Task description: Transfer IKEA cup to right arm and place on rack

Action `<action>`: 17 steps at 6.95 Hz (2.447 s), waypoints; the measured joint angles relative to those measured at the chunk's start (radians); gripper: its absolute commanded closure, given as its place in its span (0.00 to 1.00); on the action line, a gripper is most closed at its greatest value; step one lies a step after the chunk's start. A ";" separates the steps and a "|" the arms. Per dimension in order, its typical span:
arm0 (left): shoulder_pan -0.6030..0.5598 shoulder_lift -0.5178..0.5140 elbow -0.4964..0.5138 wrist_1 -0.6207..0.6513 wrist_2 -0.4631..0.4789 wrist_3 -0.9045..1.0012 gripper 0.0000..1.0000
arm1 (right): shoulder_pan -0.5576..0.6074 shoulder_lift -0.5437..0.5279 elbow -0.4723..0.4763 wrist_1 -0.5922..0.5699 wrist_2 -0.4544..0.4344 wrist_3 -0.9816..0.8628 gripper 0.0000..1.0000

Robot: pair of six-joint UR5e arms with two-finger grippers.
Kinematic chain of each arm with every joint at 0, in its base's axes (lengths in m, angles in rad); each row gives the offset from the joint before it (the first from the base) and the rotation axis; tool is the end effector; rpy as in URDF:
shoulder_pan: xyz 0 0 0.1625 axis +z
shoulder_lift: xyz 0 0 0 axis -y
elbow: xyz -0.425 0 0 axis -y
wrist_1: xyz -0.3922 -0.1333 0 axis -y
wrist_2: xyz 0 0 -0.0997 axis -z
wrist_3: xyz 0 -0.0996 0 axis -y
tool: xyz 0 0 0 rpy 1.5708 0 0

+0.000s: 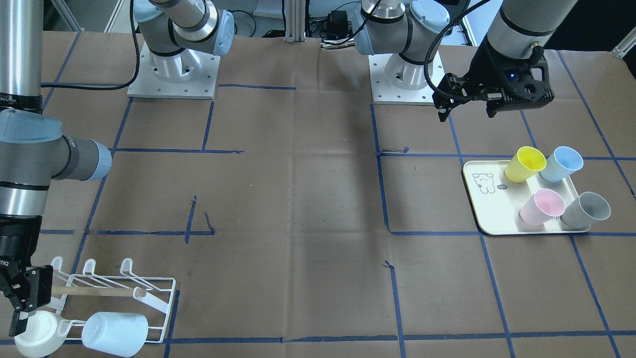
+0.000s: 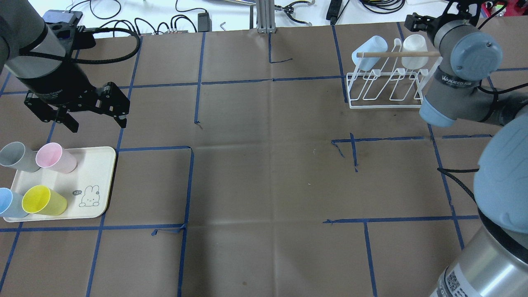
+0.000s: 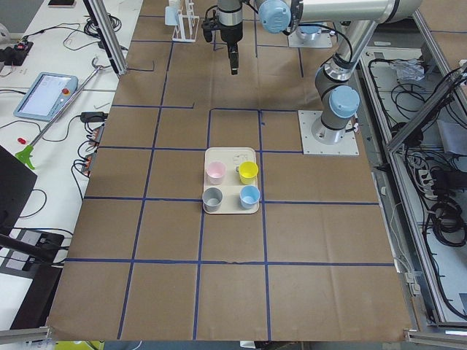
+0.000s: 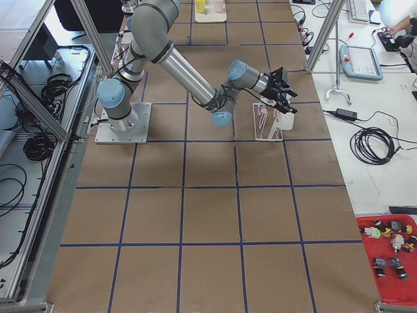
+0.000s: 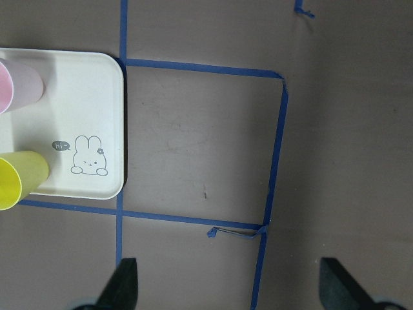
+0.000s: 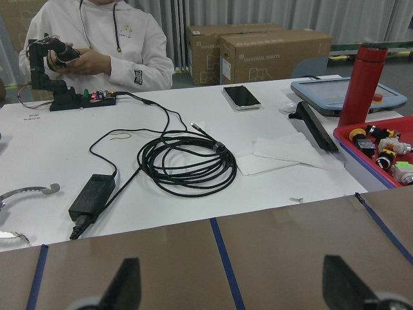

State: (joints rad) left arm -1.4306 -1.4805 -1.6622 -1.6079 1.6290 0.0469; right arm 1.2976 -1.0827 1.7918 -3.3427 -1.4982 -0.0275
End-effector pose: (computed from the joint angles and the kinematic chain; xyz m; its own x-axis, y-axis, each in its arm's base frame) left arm -0.0634 -0.4631 0.4822 -0.9943 -0.0908 -0.0563 -0.0931 0.9948 0.0409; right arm -0.0353 -0.6467 0.3213 -0.9807 0.1951 -0.0112 0.1043 0.4739 -0.8744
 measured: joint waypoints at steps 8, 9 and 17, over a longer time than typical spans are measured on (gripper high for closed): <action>-0.081 -0.061 0.025 0.059 -0.061 -0.058 0.01 | 0.263 -0.237 -0.252 1.169 -0.021 0.059 0.00; -0.081 -0.061 0.025 0.059 -0.062 -0.054 0.00 | 0.296 -0.281 -0.264 1.301 -0.029 0.102 0.00; -0.089 -0.060 0.022 0.059 -0.064 -0.051 0.00 | 0.318 -0.528 -0.161 1.668 -0.044 0.120 0.00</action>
State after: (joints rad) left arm -1.5194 -1.5404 -1.6401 -1.5493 1.5649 -0.0045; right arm 1.6158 -1.6110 1.6311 -1.6743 -1.5426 0.0921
